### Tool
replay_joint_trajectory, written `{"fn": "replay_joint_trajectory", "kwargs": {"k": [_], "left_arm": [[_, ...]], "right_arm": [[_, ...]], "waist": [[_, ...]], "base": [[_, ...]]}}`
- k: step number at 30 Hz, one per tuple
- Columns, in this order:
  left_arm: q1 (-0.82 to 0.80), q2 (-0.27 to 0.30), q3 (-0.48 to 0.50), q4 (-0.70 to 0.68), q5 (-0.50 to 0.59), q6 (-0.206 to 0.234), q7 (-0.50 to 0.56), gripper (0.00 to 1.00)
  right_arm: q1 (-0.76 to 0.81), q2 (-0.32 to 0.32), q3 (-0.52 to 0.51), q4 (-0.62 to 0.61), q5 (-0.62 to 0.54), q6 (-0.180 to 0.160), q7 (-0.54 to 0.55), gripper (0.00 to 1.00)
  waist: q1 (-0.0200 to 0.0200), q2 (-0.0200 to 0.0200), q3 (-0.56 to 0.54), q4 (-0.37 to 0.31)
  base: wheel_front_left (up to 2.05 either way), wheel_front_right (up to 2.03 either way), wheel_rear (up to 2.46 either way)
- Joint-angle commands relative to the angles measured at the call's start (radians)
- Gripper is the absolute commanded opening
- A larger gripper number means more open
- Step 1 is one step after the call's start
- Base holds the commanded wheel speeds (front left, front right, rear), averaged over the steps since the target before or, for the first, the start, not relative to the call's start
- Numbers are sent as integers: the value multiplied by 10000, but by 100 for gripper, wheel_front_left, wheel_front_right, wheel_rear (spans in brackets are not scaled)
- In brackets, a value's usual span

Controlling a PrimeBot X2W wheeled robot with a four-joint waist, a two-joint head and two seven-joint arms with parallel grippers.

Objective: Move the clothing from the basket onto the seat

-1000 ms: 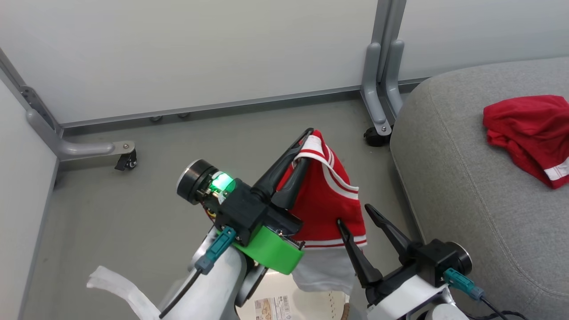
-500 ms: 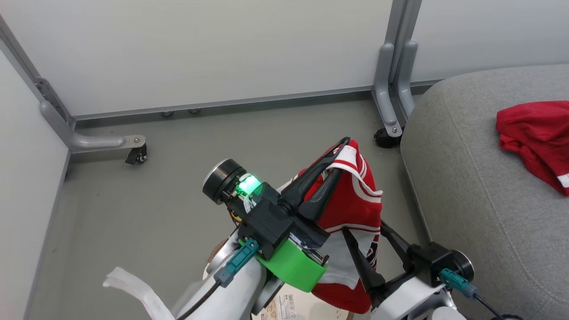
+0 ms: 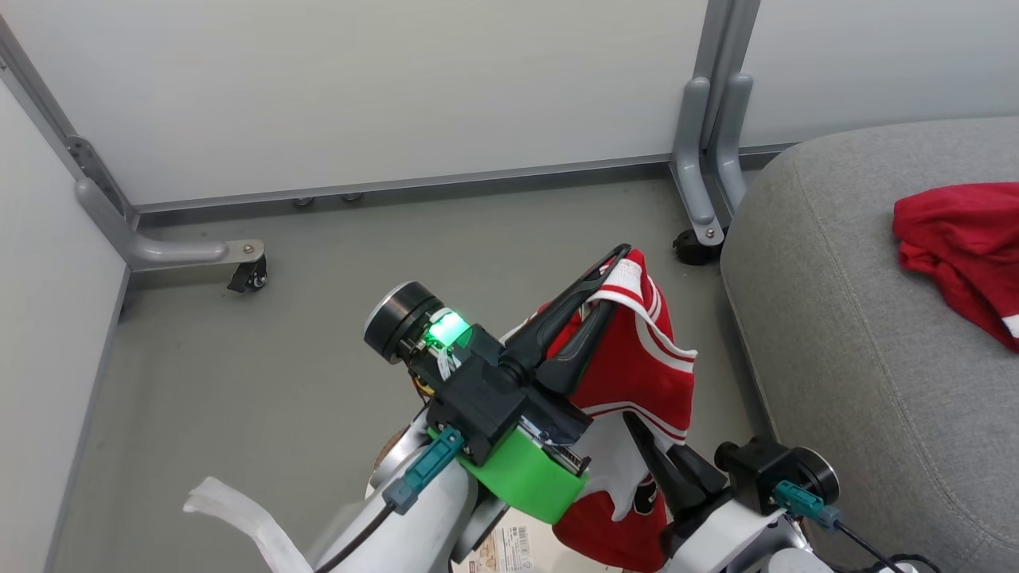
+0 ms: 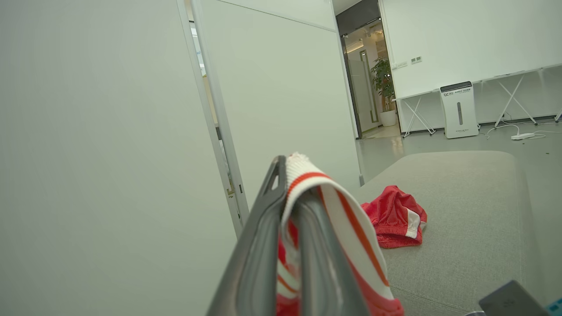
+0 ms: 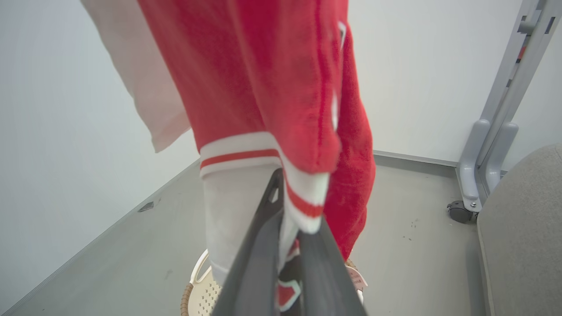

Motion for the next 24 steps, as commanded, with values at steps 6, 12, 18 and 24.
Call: {"fn": "replay_joint_trajectory", "kwargs": {"k": [6, 12, 18, 24], "left_arm": [[-38, 10, -33, 174, -174, -54, -3, 0], [30, 88, -55, 528, -277, -80, -3, 0], [178, 154, -25, 978, -349, 63, 67, 100], [218, 265, -130, 1176, -448, 9, 238, 100]], "right_arm": [[14, -36, -105, -81, 63, -15, -1, 0], [85, -23, -131, -134, 130, -15, -1, 0], [206, -61, -171, -164, 177, -15, -1, 0], [237, -76, -256, -205, 176, -15, -1, 0]], "waist": [[0, 0, 9, 87], [0, 0, -7, 70], [0, 0, 7, -7], [0, 0, 60, -64]], "base": [[0, 0, 0], [0, 0, 0], [0, 0, 0], [0, 0, 0]]}}
